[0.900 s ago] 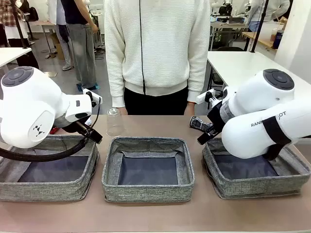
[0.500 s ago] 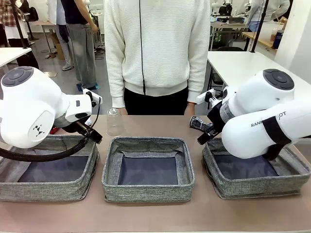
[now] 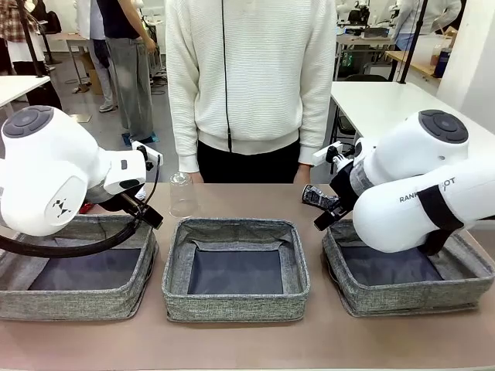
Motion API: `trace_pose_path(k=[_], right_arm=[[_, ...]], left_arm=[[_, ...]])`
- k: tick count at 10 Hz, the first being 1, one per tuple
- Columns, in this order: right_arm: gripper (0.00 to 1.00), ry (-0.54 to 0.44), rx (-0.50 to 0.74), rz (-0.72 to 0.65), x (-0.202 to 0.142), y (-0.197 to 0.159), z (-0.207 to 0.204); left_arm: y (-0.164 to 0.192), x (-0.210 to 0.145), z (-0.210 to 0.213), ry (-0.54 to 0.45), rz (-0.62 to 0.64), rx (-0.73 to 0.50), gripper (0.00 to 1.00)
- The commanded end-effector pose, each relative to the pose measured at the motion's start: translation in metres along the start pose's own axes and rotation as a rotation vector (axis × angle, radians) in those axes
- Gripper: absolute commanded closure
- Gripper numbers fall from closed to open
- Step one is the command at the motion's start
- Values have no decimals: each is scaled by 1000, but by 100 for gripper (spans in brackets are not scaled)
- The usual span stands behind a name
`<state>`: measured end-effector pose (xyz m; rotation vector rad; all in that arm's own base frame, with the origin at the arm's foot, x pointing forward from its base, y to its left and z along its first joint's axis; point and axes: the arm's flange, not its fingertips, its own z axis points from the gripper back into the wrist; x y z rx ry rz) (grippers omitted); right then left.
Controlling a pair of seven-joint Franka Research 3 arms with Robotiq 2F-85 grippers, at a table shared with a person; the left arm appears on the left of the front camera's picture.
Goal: Sort the waste into the appropriate baskets.
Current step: Pick up the waste item pointed out by the person.
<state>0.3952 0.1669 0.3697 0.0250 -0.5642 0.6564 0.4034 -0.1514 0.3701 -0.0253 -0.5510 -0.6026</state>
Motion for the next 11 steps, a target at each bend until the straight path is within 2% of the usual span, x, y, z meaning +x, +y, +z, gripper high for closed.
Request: trace_pose_path(k=[1, 5, 6, 7, 8, 9, 10, 11], right_arm=[[0, -1, 0, -1, 0, 0, 0], [0, 0, 0, 0, 0, 0, 0], [0, 23, 27, 36, 5, 0, 14], [0, -8, 42, 11, 15, -2, 55], [0, -20, 50, -36, 20, 0, 123], [0, -52, 27, -73, 14, 5, 182], [0, -119, -14, -100, 1, 11, 221], [0, -33, 19, -21, 23, 3, 104]], left_arm=[[0, 0, 0, 0, -1, 0, 0], [0, 0, 0, 0, -1, 0, 0], [0, 0, 0, 0, 0, 0, 0], [7, 0, 49, -62, 0, -54, 0], [12, -9, 124, -75, -2, -51, 0], [8, -24, 182, -105, 11, -32, 0], [-2, -41, 212, -158, 14, 5, 0], [8, 25, 98, -87, 13, -30, 0]])
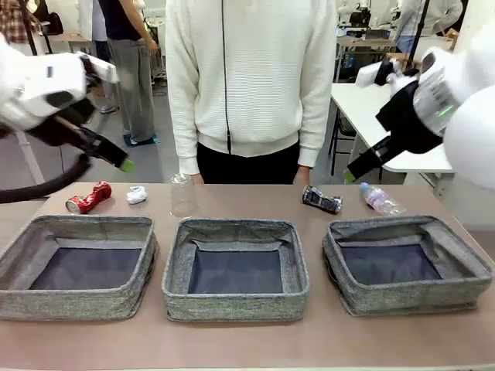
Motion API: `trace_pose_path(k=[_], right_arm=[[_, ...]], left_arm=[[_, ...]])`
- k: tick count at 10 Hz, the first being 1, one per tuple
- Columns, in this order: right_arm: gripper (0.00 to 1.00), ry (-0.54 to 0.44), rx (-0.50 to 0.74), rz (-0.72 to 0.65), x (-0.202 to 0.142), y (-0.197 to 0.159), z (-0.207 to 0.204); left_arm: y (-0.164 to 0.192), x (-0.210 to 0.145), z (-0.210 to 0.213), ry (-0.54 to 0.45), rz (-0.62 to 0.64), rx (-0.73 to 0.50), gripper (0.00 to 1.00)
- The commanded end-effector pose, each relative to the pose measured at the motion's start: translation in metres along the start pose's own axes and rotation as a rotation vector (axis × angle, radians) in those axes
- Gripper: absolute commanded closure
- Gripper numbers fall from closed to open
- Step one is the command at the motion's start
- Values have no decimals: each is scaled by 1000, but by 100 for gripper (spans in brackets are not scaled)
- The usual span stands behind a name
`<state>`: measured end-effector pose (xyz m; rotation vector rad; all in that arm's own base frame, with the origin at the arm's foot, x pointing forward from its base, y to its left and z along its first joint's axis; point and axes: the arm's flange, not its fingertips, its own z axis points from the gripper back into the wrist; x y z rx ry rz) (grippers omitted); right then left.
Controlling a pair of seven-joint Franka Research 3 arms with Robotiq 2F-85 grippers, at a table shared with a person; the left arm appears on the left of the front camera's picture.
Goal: Sort the waste into the appropriate baskets.
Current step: Pick up the waste item pointed out by the person.
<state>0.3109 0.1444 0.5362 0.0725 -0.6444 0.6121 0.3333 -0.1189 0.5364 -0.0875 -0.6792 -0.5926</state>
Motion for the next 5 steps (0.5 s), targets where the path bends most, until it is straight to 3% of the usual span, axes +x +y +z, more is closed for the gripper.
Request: trace_pose_path(k=[1, 2, 3, 4, 5], right_arm=[[0, 55, 14, 26, -1, -3, -83], [0, 0, 0, 0, 0, 0, 0], [0, -86, 111, -145, -14, -16, 5], [0, -192, 232, -323, -44, -41, 25], [0, -228, 305, -569, -73, -66, 48]], left_arm=[[-2, -5, -84, 51, -2, -13, 0], [0, 0, 0, 0, 0, 0, 0], [25, -5, 6, -3, 104, -199, 0], [70, -27, 21, 29, 187, -397, 0], [118, -55, 34, -8, 349, -656, 0]])
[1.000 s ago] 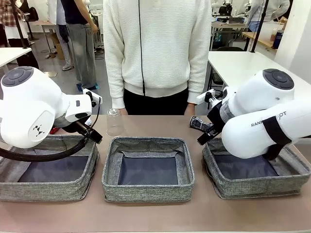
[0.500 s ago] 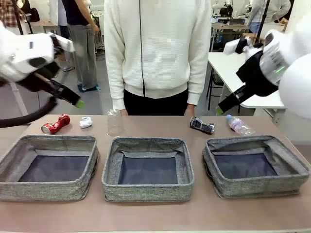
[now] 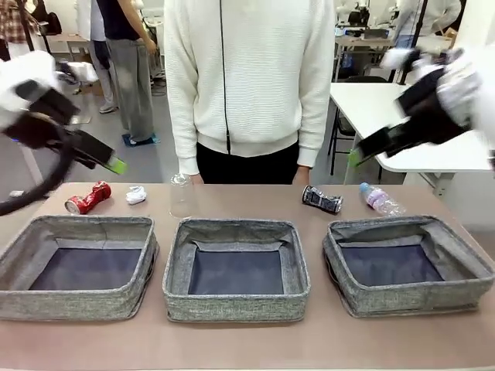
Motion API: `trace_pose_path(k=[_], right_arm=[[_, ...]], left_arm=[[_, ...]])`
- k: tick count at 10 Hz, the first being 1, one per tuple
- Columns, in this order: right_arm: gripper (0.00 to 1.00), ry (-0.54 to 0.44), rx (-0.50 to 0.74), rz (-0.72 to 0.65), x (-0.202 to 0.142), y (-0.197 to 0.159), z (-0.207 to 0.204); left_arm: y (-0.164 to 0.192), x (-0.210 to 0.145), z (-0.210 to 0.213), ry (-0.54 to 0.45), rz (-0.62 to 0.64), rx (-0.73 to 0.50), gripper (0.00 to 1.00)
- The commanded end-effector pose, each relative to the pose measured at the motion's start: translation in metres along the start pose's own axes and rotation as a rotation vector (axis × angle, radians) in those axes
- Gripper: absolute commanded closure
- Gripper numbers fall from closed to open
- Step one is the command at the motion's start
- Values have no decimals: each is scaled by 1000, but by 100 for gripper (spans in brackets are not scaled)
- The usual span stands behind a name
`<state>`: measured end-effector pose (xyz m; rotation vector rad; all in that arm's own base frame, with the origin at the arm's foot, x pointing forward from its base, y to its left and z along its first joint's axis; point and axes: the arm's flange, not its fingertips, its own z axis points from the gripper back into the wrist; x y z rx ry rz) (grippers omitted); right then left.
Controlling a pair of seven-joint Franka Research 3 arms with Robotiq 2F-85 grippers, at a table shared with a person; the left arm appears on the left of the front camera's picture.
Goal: Sort the waste into the appropriate baskets.
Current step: Pick up the waste item pointed out by the person.
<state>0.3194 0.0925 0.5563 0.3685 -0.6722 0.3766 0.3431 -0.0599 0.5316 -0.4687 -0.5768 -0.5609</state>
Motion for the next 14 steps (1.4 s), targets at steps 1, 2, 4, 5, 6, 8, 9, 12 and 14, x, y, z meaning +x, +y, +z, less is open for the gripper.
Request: trace_pose_path(k=[1, 2, 4, 5, 6, 8, 9, 12, 14], right_arm=[[0, -103, 244, -496, -73, -68, 63], [0, -89, 379, -687, -97, -125, 85], [0, -72, 496, -907, -138, -212, 95], [0, -131, 564, -993, -159, -242, 95], [0, -208, 587, -1026, -177, -255, 92], [0, -115, 533, -904, -193, -245, 109], [0, -115, 533, -904, -193, -245, 109], [0, -115, 533, -904, -193, -245, 109], [0, -115, 533, -904, -193, -245, 109]], left_arm=[[98, -47, 73, -59, 326, -425, 0], [135, -78, 89, -148, 443, -487, 0], [185, -133, 88, -274, 635, -550, 0], [198, -158, 82, -324, 698, -573, 0], [203, -176, 76, -381, 741, -603, 0], [203, -190, 96, -321, 704, -573, 0], [203, -190, 96, -321, 704, -573, 0], [203, -190, 96, -321, 704, -573, 0], [203, -190, 96, -321, 704, -573, 0]])
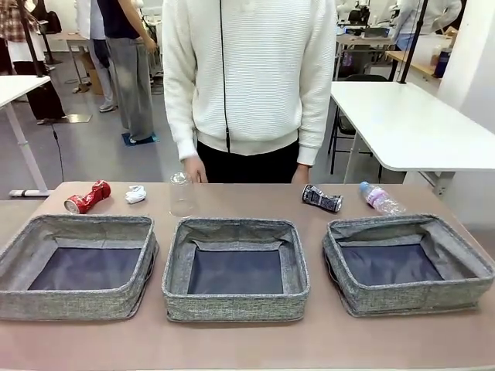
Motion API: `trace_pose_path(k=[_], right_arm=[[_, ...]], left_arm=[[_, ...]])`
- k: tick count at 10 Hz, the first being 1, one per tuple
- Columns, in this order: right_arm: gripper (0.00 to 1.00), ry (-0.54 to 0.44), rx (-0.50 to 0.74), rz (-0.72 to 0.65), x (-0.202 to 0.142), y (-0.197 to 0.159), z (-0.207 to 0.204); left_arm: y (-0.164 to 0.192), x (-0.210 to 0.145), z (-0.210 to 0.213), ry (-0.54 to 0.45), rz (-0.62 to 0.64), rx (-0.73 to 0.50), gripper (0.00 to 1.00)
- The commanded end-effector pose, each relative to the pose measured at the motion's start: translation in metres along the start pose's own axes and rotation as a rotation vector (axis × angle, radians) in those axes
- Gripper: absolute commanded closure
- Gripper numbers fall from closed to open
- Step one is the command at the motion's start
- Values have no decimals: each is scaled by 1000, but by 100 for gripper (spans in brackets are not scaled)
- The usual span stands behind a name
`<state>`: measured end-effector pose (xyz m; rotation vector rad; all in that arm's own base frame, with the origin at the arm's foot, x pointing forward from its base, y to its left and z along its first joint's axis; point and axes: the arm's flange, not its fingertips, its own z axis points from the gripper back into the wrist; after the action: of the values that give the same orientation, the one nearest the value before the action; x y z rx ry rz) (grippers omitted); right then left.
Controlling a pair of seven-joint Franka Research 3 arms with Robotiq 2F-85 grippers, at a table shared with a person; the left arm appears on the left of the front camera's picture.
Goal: Sort the waste into the appropriate baskets.
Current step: Pick up the waste item pointed out by the person.
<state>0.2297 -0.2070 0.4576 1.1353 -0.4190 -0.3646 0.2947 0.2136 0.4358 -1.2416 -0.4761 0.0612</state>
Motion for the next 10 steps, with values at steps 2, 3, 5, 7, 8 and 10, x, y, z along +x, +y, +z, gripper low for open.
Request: trace_pose_path(k=[2, 3, 5, 7, 8, 10], right_arm=[[0, -10, 22, 23, 4, -1, 1], [0, -10, 22, 23, 4, -1, 1], [0, -10, 22, 23, 4, -1, 1], [0, -10, 22, 23, 4, -1, 1], [0, -10, 22, 23, 4, -1, 1], [0, -10, 22, 23, 4, -1, 1]], left_arm=[[2, 3, -1, -15, -22, -24, 0], [2, 3, -1, -15, -22, -24, 0], [2, 3, -1, -15, -22, -24, 0], [2, 3, -1, -15, -22, -24, 0], [2, 3, -1, -15, -22, -24, 0], [2, 3, -1, -15, -22, -24, 0]])
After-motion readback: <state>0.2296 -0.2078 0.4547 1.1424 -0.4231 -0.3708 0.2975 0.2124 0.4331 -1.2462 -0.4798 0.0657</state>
